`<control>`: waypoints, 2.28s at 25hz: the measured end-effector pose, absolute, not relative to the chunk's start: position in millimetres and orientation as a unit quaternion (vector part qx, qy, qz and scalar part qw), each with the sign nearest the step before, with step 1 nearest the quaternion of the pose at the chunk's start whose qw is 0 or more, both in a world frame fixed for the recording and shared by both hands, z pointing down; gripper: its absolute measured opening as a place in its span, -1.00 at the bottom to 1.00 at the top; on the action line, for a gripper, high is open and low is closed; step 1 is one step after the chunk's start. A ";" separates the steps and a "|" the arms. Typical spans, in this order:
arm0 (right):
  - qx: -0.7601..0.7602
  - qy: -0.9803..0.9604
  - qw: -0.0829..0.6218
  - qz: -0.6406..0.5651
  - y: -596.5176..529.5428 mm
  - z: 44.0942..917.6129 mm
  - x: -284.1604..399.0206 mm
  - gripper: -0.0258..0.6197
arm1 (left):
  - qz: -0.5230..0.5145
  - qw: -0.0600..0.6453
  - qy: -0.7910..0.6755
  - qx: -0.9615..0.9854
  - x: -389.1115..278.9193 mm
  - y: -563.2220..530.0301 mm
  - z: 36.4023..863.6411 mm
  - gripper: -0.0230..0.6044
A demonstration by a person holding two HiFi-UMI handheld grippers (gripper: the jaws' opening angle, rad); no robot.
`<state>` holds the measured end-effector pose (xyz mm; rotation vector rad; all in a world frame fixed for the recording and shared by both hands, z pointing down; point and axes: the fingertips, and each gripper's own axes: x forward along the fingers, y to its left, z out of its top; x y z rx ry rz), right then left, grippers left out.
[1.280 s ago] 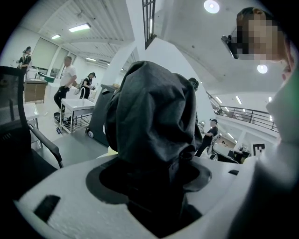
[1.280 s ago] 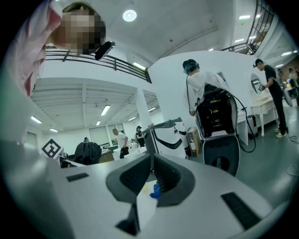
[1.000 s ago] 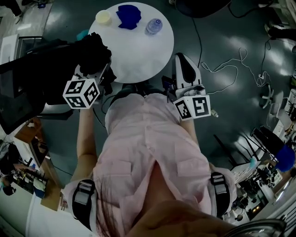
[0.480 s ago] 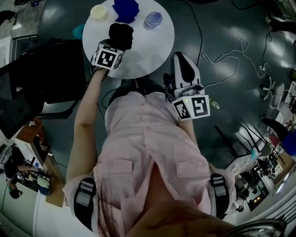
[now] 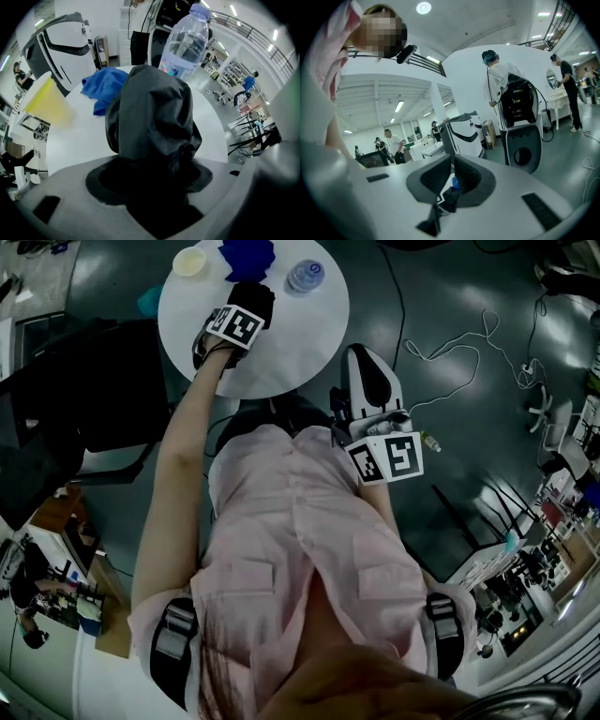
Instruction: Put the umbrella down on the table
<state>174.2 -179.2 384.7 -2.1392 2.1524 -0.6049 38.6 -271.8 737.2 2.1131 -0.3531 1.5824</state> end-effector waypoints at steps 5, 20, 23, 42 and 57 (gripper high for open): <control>-0.692 0.694 0.021 -0.198 -176.3 385.8 176.0 -0.79 | 0.579 0.234 -0.139 0.769 39.3 -273.3 742.5 0.07; -0.679 0.707 0.024 -0.196 -169.6 384.3 172.6 -0.80 | 0.541 0.239 -0.144 0.794 33.0 -267.6 711.0 0.23; -0.678 0.709 0.027 -0.193 -168.0 383.3 173.3 -0.79 | 0.517 0.243 -0.174 0.802 21.7 -274.5 684.1 0.23; -0.661 0.730 0.056 -0.164 -153.8 364.7 185.6 -0.80 | 0.237 0.148 -0.298 0.913 48.5 -283.2 485.4 -0.86; -0.664 0.736 0.049 -0.123 -125.3 337.5 204.7 -0.80 | 0.060 0.057 -0.405 0.910 -10.8 -206.5 336.1 -0.86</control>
